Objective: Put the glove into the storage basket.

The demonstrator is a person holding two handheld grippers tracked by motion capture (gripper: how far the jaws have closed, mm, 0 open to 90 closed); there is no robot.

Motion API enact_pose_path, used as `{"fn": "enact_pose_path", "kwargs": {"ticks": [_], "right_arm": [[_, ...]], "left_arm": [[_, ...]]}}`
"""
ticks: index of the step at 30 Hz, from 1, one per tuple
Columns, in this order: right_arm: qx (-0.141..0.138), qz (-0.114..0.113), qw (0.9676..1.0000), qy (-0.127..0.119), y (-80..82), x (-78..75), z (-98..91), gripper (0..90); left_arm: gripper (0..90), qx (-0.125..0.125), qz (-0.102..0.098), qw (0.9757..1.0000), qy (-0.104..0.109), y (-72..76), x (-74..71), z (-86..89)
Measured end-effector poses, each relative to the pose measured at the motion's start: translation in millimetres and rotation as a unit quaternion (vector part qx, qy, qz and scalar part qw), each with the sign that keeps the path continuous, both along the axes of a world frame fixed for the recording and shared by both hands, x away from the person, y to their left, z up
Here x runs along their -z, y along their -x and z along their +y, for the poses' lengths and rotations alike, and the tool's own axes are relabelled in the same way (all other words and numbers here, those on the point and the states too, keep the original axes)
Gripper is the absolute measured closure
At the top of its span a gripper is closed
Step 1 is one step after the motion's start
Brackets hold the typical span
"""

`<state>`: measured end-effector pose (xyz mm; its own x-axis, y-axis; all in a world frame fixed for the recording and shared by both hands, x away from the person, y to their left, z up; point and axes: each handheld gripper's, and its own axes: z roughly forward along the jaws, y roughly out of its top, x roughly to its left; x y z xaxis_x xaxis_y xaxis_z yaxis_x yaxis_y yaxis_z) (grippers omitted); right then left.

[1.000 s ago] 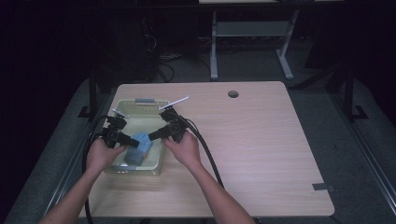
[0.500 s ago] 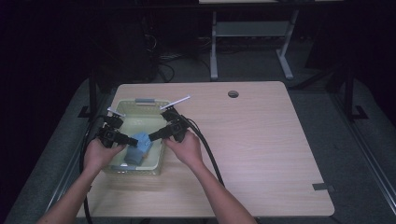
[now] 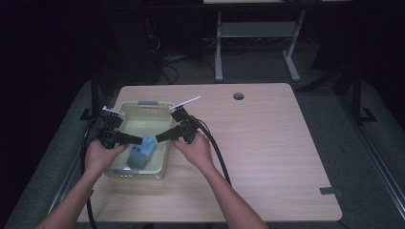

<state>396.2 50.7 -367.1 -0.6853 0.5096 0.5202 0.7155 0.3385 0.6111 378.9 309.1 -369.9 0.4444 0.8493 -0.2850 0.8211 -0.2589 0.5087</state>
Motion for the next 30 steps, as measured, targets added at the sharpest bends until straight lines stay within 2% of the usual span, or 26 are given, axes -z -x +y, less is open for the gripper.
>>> {"fn": "enact_pose_path", "kwargs": {"ticks": [11,13,16,30], "right_arm": [[0.006,-0.01,0.9999,-0.007,0.7,-9.1,-21.1,50.1],[0.008,-0.014,0.9998,-0.008,0.8,-10.2,-25.3,49.2],[0.009,-0.015,0.9998,-0.009,1.2,-11.9,-31.7,47.7],[0.015,-0.019,0.9994,-0.024,2.1,-19.8,-57.1,42.8]], "left_arm": [[43.2,0.002,-0.029,0.9991,0.029,4.1,-11.3,-8.1],[42.7,0.0,-0.035,0.9986,0.04,4.8,-12.1,-11.0],[40.5,0.008,-0.036,0.9983,0.046,5.3,-13.5,-13.8],[37.2,0.016,-0.056,0.9958,0.071,5.6,-19.7,-26.6]]}}
